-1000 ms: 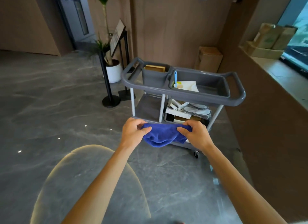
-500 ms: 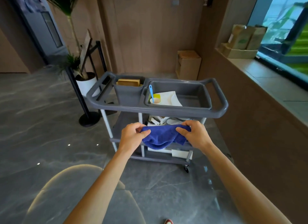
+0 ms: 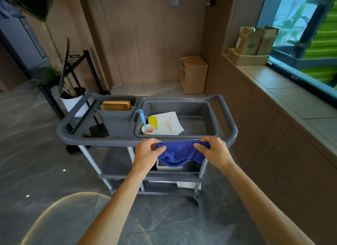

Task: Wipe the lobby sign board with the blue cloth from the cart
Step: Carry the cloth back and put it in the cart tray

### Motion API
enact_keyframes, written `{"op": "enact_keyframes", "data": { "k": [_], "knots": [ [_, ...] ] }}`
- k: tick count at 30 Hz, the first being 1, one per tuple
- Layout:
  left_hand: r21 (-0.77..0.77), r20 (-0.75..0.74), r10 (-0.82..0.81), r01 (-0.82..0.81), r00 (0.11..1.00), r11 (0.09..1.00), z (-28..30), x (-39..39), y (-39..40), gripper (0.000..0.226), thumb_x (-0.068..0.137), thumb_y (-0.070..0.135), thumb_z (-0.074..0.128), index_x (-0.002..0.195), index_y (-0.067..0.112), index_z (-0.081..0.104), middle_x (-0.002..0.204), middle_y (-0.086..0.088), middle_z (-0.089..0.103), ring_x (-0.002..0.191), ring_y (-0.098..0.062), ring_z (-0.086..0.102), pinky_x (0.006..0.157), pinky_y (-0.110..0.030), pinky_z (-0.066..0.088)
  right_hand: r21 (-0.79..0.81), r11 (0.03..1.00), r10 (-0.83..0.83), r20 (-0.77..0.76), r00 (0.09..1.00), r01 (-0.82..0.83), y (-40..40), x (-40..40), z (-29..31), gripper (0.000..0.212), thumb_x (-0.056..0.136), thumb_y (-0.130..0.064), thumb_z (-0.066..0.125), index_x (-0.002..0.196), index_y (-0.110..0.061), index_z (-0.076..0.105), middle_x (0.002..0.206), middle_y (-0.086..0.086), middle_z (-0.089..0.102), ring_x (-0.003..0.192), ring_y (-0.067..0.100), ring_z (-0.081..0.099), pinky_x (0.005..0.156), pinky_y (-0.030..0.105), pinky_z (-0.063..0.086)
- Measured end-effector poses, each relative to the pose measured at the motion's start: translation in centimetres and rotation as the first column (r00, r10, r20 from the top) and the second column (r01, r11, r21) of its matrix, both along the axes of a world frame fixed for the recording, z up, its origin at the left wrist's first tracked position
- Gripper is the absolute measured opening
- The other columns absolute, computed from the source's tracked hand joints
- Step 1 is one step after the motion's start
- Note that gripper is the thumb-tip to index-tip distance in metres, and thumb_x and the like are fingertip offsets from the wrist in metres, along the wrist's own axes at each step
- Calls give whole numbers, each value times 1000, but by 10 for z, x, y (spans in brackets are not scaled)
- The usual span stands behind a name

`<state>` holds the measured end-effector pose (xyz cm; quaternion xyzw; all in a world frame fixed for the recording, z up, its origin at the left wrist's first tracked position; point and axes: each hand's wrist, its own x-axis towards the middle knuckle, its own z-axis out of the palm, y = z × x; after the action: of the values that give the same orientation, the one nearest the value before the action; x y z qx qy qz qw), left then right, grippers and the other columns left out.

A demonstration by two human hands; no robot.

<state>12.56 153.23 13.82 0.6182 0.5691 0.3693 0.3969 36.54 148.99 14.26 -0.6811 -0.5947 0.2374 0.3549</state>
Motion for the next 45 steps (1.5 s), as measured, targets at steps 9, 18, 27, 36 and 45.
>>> {"op": "enact_keyframes", "data": {
  "k": [9, 18, 27, 36, 45],
  "knots": [
    [46, -77, -31, 34, 997, 998, -24, 44, 89, 4, 87, 6, 73, 91, 7, 73, 83, 8, 67, 76, -14, 65, 64, -22, 53, -22, 999, -42, -9, 999, 42, 77, 36, -20, 10, 92, -28, 73, 86, -19, 71, 78, -2, 71, 71, 7, 65, 57, 11, 45],
    [69, -99, -43, 50, 994, 996, -37, 87, 220, 3, 84, 9, 76, 83, 12, 75, 54, 17, 55, 53, 2, 55, 49, -9, 40, -70, 993, -101, -15, 995, 100, 201, 76, -35, 10, 91, -25, 73, 90, -16, 73, 78, -2, 73, 72, 10, 68, 59, 11, 49],
    [-52, -165, -94, 87, 982, 995, -71, 128, 342, 4, 88, 11, 70, 90, 14, 71, 78, 1, 68, 72, -17, 60, 59, -15, 42, -174, 981, -95, -28, 995, 89, 309, 112, -62, 9, 93, -28, 69, 95, -19, 69, 80, -7, 70, 70, 1, 67, 59, 8, 49],
    [-261, -126, -167, 129, 978, 957, -112, 167, 388, 15, 99, 14, 58, 114, 14, 61, 110, -7, 66, 94, -21, 64, 77, -16, 53, -278, 956, -102, 0, 995, 98, 359, 142, -106, 24, 94, -25, 67, 112, -10, 67, 111, 15, 66, 99, 27, 67, 89, 43, 58],
    [-538, 141, -19, 93, 990, 838, -155, 188, 413, 16, 100, 11, 57, 116, 12, 58, 119, -10, 64, 104, -26, 67, 93, -41, 58, -388, 920, -127, -147, 981, 61, 398, 156, -160, 8, 100, -28, 58, 105, -22, 56, 92, -11, 61, 82, 3, 61, 64, 12, 42]
  ]
}}
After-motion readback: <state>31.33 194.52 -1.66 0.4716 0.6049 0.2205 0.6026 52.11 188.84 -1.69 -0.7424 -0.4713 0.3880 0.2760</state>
